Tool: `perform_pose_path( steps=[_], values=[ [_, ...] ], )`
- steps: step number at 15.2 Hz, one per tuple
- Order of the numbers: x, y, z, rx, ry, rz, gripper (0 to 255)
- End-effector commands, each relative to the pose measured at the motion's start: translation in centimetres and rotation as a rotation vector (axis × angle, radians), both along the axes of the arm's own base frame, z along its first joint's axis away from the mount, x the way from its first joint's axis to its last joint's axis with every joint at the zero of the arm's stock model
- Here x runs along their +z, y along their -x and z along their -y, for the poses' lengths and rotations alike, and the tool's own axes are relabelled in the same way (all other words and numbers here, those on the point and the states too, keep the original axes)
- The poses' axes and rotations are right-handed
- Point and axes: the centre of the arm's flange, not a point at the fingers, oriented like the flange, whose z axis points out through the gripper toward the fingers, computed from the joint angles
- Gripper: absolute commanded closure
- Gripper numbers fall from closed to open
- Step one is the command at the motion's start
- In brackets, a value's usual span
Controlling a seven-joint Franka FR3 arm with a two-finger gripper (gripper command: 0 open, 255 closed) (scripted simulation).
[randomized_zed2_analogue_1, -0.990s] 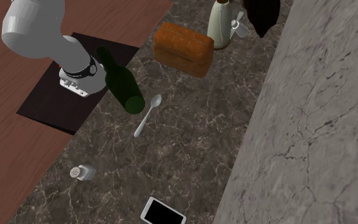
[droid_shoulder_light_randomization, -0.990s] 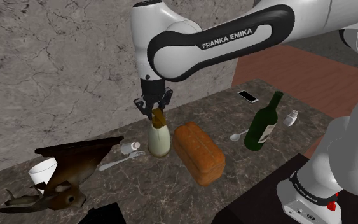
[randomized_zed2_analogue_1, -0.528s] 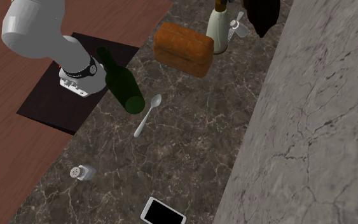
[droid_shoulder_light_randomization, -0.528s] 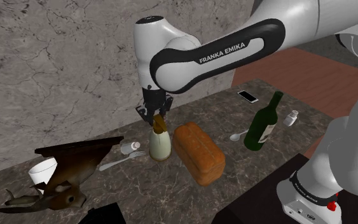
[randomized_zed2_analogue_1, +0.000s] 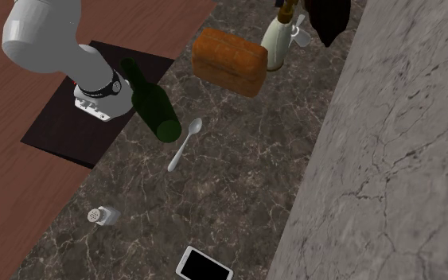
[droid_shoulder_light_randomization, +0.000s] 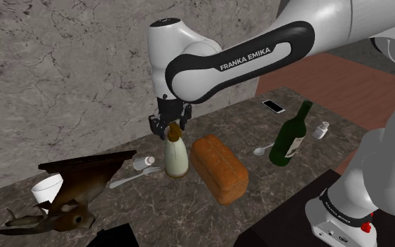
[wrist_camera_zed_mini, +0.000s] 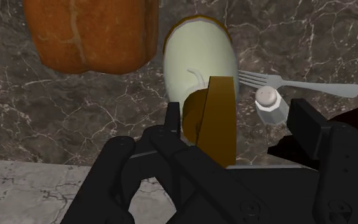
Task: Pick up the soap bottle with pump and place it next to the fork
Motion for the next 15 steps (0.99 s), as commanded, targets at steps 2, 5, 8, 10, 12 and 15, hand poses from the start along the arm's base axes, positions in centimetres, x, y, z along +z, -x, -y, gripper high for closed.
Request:
perform_pose_path(
  steps=[2,5,8,10,12,15],
  values=[
    [0.0,0.0,0.0,0.000,0.000,0.000,0],
    [1.3,0.0,0.0,0.000,0.000,0.000,0],
    [5.0,0.2,0.1,0.000,0.000,0.000,0],
    [5.0,0.2,0.1,0.000,0.000,0.000,0],
    [5.0,0.2,0.1,0.000,0.000,0.000,0],
    [5.0,0.2,0.1,0.000,0.000,0.000,0]
  ],
)
